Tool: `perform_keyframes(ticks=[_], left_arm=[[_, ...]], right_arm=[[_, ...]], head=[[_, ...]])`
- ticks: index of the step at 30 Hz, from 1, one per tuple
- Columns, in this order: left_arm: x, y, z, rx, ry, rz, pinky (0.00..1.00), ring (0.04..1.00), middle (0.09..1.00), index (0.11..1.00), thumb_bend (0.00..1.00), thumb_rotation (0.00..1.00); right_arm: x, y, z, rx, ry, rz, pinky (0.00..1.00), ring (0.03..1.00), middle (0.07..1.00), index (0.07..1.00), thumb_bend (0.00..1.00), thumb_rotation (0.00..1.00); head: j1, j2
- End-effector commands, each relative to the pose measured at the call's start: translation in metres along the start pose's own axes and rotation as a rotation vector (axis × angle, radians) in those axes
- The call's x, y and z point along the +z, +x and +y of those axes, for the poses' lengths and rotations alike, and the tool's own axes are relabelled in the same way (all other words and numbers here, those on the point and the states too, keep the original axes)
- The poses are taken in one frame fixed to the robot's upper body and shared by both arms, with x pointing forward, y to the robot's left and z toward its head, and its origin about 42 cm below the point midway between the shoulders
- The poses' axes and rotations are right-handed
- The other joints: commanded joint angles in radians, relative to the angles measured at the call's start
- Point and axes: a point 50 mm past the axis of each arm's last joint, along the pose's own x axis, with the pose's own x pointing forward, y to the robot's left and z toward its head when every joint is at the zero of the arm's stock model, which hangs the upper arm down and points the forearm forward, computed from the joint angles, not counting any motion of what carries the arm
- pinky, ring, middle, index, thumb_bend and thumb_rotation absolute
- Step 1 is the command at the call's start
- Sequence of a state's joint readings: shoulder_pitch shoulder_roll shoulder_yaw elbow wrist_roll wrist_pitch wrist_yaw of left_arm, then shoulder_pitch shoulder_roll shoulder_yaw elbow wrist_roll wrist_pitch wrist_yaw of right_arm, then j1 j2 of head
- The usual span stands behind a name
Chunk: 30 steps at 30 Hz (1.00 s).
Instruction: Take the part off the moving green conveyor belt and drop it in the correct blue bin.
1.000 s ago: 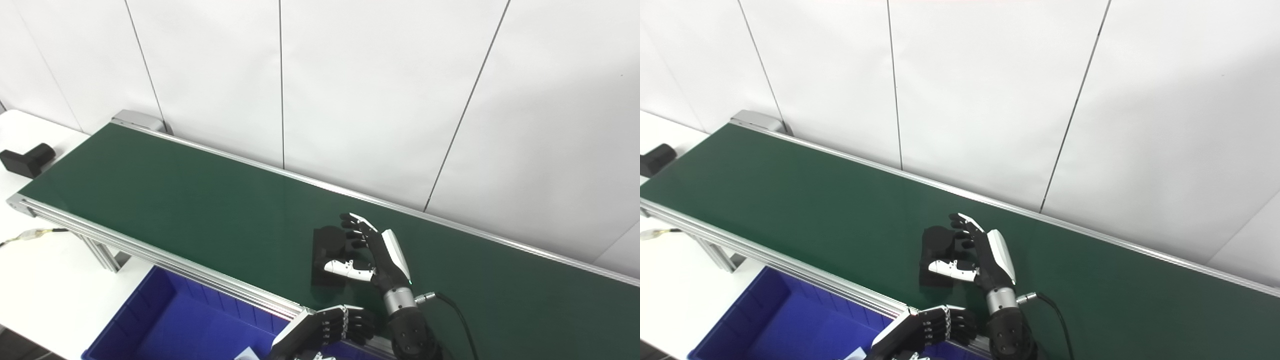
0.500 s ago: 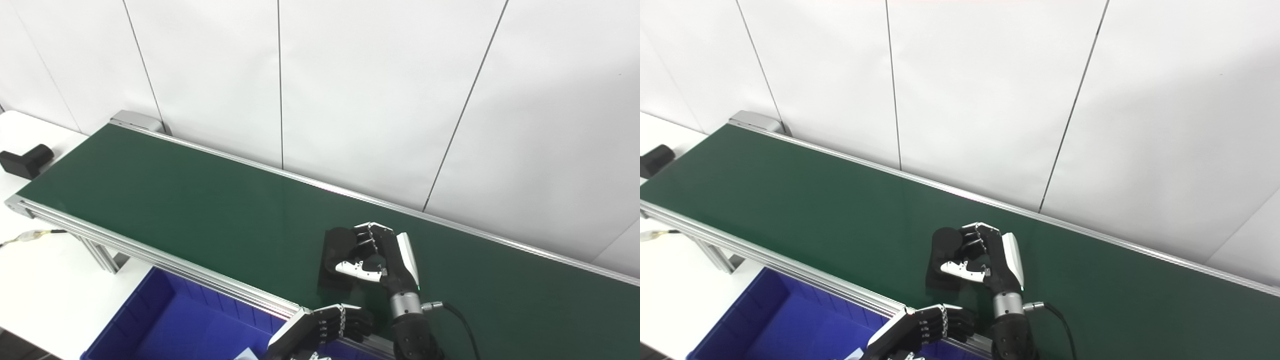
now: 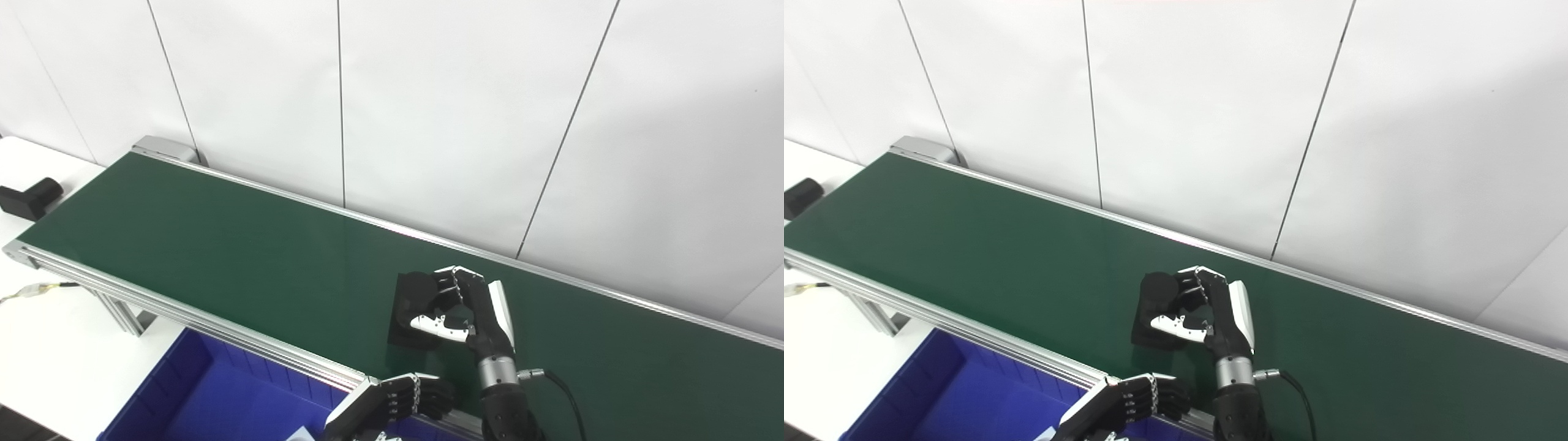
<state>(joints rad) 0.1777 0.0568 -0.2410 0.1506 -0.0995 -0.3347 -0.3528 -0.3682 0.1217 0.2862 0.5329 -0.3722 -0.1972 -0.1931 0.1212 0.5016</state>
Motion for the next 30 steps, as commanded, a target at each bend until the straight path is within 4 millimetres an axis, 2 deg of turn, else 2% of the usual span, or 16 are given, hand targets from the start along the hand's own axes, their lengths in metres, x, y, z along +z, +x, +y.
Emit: perform_keyframes(ticks=[1,10,23,30], left_arm=[[0.012,0.004,0.000,0.005,0.019,-0.065,0.70,0.723,0.742,0.734,0.96,0.55],[0.011,0.004,0.001,0.005,0.020,-0.066,0.71,0.727,0.745,0.738,0.95,0.55],[0.010,0.003,0.005,0.002,0.023,-0.068,0.72,0.734,0.750,0.744,0.94,0.56],[0.010,0.002,0.008,-0.001,0.032,-0.070,0.71,0.730,0.751,0.746,0.93,0.56]], right_arm=[[0.024,0.012,-0.004,-0.020,0.012,-0.099,0.45,0.453,0.496,0.496,0.52,0.00],[0.035,0.006,-0.011,-0.059,0.054,-0.128,0.42,0.448,0.500,0.496,0.52,0.00],[0.075,-0.020,-0.061,-0.208,0.096,-0.206,0.40,0.441,0.501,0.501,0.52,0.00],[0.084,-0.033,-0.080,-0.241,0.093,-0.239,0.40,0.439,0.495,0.506,0.52,0.00]], head=[[-0.001,0.001],[-0.014,0.002],[-0.047,0.001],[-0.073,0.007]])
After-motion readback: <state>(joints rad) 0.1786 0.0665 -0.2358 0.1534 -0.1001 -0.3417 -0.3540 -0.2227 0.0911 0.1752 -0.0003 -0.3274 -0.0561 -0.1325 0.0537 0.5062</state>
